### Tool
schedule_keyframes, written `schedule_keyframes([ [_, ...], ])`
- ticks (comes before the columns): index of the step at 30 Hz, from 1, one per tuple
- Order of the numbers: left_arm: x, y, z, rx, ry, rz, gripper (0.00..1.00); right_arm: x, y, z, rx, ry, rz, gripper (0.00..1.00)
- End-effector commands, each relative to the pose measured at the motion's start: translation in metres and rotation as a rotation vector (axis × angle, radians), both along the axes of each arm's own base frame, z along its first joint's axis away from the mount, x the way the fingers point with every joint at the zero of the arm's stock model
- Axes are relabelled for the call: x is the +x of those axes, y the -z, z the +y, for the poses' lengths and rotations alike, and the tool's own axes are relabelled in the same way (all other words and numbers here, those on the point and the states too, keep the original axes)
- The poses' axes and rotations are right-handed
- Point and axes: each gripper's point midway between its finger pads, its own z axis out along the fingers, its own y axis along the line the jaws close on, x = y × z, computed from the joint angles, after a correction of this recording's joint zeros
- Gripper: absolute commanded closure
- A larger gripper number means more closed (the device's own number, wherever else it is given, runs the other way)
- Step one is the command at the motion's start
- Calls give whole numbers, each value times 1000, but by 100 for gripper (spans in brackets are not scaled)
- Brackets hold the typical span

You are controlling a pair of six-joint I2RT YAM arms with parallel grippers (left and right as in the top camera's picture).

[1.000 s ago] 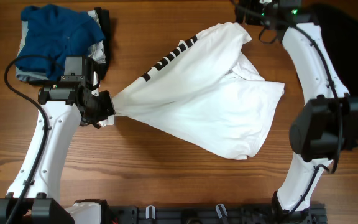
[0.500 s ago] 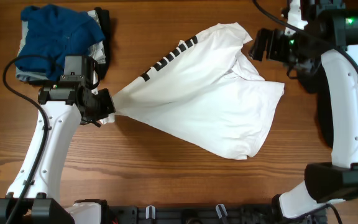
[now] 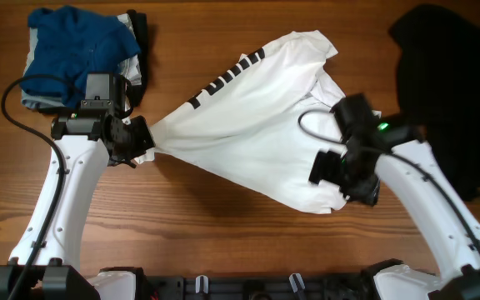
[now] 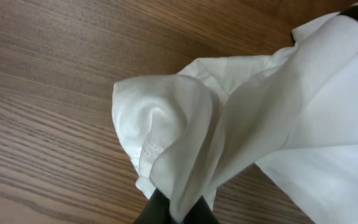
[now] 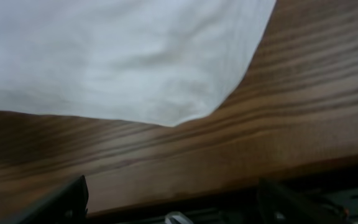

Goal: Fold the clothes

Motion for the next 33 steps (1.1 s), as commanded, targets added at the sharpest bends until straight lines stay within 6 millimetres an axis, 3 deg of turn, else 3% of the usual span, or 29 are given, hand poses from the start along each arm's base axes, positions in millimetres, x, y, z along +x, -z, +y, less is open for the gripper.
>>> schedule_keyframes([
  [1,3,-9,4,5,-23,-31,96,-14,35,-1,-20,79,25,16],
  [9,3,-9,4,5,-23,-30,96,-19,88,-2,-3,147,-27,34],
  [13,3,-9,4,5,-23,-31,96,-18,93,-4,-6,154,-41,45],
  [15,3,-9,4,5,-23,-31,96,-18,93,-4,-5,151,-42,69],
  [16,3,-9,4,5,-23,-31,96,-17,92,-4,-7,149,-40,84],
  [18,3,-9,4,5,-23,-31,96,-13,82,-14,-45,160,-40,96],
  [24,3,-9,4,5,-23,-30,96,8,38,-28,-44,71,-46,96],
  [29,2,-8,4,5,-23,-26,96,-1,-6,-30,8,-13,28,96],
  [33,2,-8,4,5,-23,-26,96,11,-10,-37,16,-31,-12,96],
])
